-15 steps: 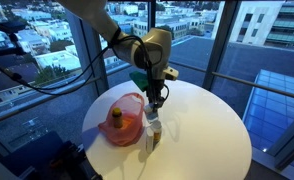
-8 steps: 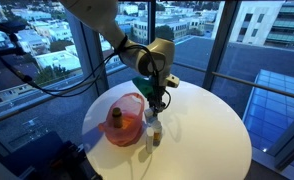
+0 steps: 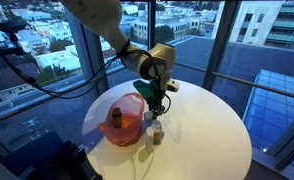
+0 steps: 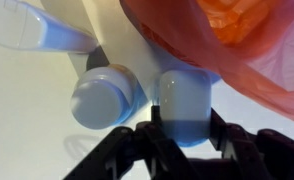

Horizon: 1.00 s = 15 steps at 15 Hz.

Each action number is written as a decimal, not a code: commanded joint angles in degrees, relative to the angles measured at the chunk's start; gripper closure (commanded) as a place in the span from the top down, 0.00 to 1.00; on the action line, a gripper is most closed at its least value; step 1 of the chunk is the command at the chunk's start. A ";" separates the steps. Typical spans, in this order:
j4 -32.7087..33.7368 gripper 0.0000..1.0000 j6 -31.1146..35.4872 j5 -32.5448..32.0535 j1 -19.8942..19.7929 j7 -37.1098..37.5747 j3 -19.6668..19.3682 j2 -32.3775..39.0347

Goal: Remove the blue and white container from the orange plastic bag and put it on the table

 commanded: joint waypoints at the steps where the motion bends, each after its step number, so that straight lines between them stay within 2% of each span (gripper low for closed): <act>1: 2.00 0.72 -1.96 1.18 -0.87 -1.63 0.48 0.75; 5: 1.73 1.00 -2.15 0.95 -0.71 -1.53 0.44 0.19; 15: -0.40 1.00 -1.25 0.05 0.92 -1.07 1.42 -6.00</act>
